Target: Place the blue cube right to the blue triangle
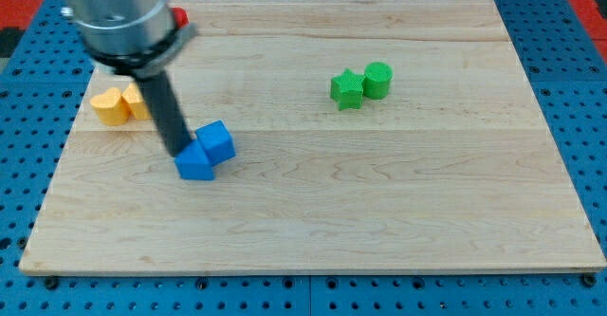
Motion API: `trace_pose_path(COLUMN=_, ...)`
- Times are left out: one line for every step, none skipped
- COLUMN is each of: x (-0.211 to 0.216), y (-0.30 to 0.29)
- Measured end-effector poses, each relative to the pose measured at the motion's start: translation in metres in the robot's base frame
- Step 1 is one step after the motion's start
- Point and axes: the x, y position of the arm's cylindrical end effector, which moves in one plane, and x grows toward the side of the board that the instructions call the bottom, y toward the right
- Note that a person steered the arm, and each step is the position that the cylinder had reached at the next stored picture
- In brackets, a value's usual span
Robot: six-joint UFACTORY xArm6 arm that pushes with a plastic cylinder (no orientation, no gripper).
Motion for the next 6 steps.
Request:
trace_pose_path(x=-0.006, y=0.017)
trace_pose_path(x=-0.049, y=-0.013)
trace_pose_path(x=-0.047, y=0.052)
trace_pose_path(x=-0.012, y=0.061)
trace_pose_path(x=-0.006, y=0.062)
trace_pose_path(x=-0.008, y=0.073)
